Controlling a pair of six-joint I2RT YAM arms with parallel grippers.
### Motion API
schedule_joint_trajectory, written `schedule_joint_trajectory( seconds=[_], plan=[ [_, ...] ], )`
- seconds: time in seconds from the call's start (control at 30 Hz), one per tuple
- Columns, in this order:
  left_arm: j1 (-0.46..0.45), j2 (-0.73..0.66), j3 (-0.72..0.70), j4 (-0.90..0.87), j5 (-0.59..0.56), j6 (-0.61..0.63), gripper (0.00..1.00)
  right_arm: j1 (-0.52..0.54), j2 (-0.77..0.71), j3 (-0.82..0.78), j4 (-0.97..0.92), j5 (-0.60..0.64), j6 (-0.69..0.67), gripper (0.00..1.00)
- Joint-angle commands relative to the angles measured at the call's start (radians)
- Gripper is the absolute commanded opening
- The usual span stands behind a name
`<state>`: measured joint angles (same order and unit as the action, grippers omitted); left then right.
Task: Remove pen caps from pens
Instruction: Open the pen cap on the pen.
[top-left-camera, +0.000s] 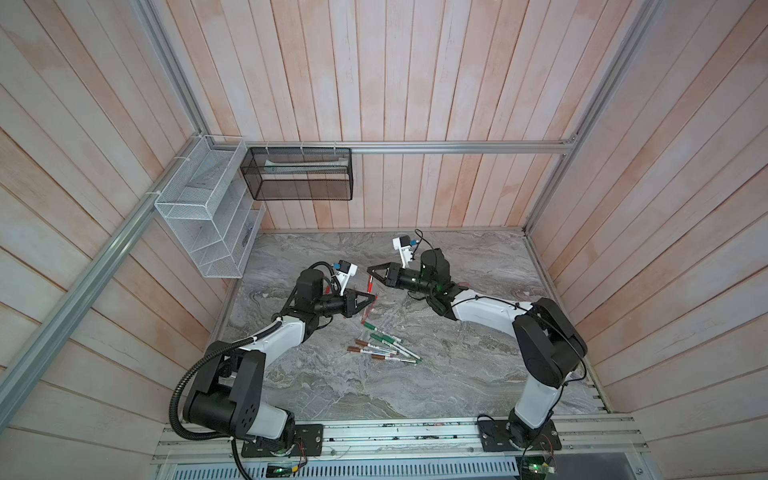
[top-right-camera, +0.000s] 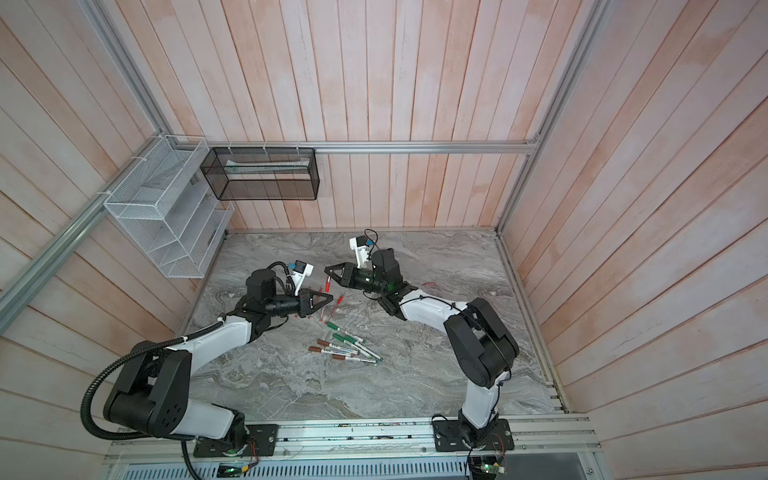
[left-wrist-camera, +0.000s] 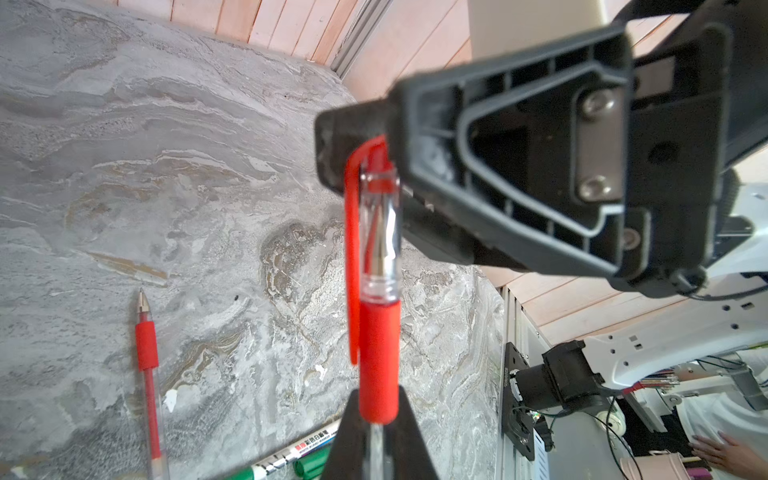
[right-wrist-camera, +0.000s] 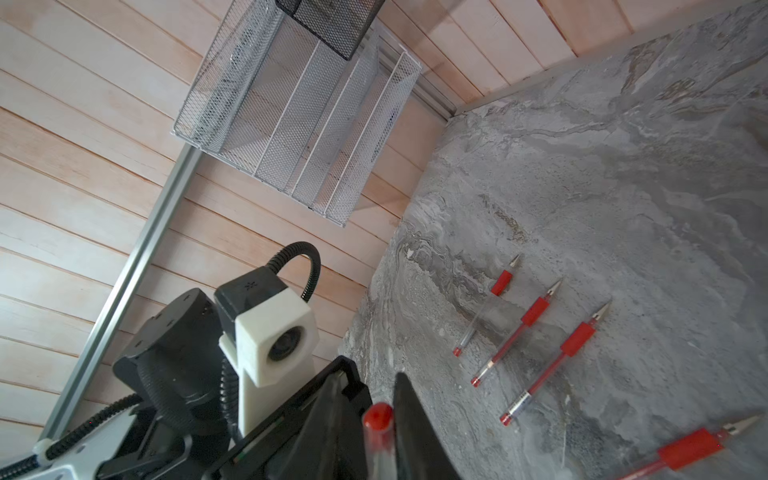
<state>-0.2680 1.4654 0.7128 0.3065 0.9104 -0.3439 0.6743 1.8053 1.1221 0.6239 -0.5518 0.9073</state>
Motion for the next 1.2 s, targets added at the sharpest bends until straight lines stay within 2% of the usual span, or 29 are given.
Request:
schedule_joint_trajectory(
  seconds=[0.0,0.2,0.27,0.33,0.43,0.6,0.83,1.07,1.17],
  plan=[
    [-0.008,-0.016,0.019,0.015,0.005,0.005,0.04,0.010,0.017,0.027,-0.031,0.007,-0.028,0.21],
    [-0.011,-0.019,0.032,-0.017,-0.005,0.018,0.03,0.011,0.038,0.030,-0.026,-0.011,-0.009,0.20],
    [-0.011,-0.018,0.015,0.012,0.000,0.018,0.03,0.010,0.034,0.027,-0.027,-0.001,-0.013,0.13],
    [-0.013,-0.016,0.020,0.000,-0.008,0.028,0.03,0.006,0.027,0.024,-0.030,0.007,-0.013,0.00],
    [-0.017,-0.019,0.035,-0.049,-0.041,0.064,0.00,-0.014,-0.002,0.021,-0.042,-0.002,-0.013,0.00],
    [-0.056,-0.003,0.012,-0.088,-0.161,0.134,0.00,-0.100,-0.095,0.005,-0.098,0.035,-0.045,0.00],
    [-0.115,0.003,-0.056,-0.038,-0.090,0.086,0.00,-0.298,-0.217,0.008,-0.144,0.033,-0.043,0.00],
    [-0.113,-0.004,-0.015,-0.108,-0.127,0.164,0.00,-0.404,-0.319,-0.075,-0.138,0.017,-0.034,0.00],
    [-0.078,-0.008,0.040,-0.183,-0.213,0.196,0.00,-0.432,-0.359,-0.140,-0.155,0.010,-0.035,0.00]
  ],
)
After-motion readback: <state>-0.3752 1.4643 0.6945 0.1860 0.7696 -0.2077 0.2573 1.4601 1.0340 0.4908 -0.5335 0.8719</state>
